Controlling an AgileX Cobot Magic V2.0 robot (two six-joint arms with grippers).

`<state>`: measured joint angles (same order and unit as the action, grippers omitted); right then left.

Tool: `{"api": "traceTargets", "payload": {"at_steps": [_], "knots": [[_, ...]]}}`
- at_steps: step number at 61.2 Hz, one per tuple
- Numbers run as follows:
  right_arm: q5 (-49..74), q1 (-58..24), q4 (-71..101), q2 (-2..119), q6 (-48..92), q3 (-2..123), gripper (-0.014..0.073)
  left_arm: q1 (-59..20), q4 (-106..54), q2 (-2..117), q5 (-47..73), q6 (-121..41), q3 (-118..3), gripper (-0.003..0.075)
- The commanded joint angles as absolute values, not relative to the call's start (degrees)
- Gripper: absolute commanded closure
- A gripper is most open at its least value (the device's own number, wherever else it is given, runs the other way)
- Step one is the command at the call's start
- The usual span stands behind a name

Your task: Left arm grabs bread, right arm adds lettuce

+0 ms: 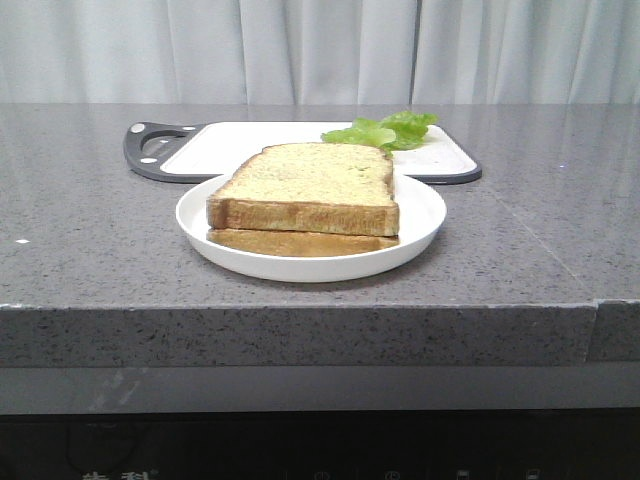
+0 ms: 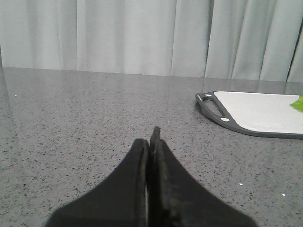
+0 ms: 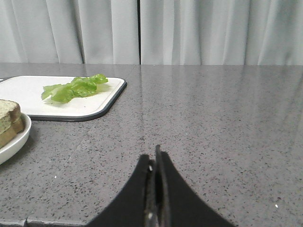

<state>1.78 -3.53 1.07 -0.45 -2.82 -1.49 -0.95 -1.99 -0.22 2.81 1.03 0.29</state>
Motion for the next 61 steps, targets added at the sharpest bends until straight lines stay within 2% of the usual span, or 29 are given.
{"api": "traceTargets", "payload": {"at_steps": [1, 61], "knots": [[-3.1, -3.5, 0.7, -1.8, -2.7, -1.4, 0.0661, -0.9, -2.4, -1.2, -1.9, 1.2, 0.5, 0.0741], [-4.4, -3.5, 1.2, -1.8, -2.7, -0.2, 0.0661, -0.9, -1.9, -1.2, -3.2, 1.2, -1.0, 0.0741]]}}
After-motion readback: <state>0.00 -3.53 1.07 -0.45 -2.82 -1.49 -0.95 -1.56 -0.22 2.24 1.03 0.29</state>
